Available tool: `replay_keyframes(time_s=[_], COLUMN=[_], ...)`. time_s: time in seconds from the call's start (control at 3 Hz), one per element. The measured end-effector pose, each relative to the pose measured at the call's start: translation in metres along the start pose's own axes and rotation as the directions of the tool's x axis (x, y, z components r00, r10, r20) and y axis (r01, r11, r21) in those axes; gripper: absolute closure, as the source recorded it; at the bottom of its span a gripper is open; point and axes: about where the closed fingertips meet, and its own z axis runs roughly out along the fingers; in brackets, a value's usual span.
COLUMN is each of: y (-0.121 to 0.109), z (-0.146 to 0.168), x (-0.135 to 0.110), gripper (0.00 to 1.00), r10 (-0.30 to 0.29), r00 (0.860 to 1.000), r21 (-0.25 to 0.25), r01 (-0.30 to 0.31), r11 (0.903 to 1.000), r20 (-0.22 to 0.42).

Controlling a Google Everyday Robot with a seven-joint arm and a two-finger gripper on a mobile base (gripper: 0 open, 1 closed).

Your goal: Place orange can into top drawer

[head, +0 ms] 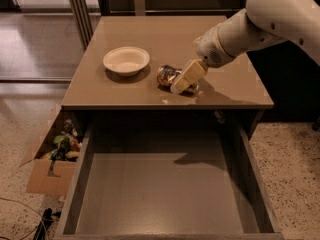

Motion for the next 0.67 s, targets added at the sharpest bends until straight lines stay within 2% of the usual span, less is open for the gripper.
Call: replay_keyframes(time_s=[0.67], y=[-0.015], z=[0.044], x=[0.017], gripper=[0.0], r10=[0.022], r00=[0.998], r21=[0.009], r01=[-0.022], r11=[0.9997], r20=[-0.057])
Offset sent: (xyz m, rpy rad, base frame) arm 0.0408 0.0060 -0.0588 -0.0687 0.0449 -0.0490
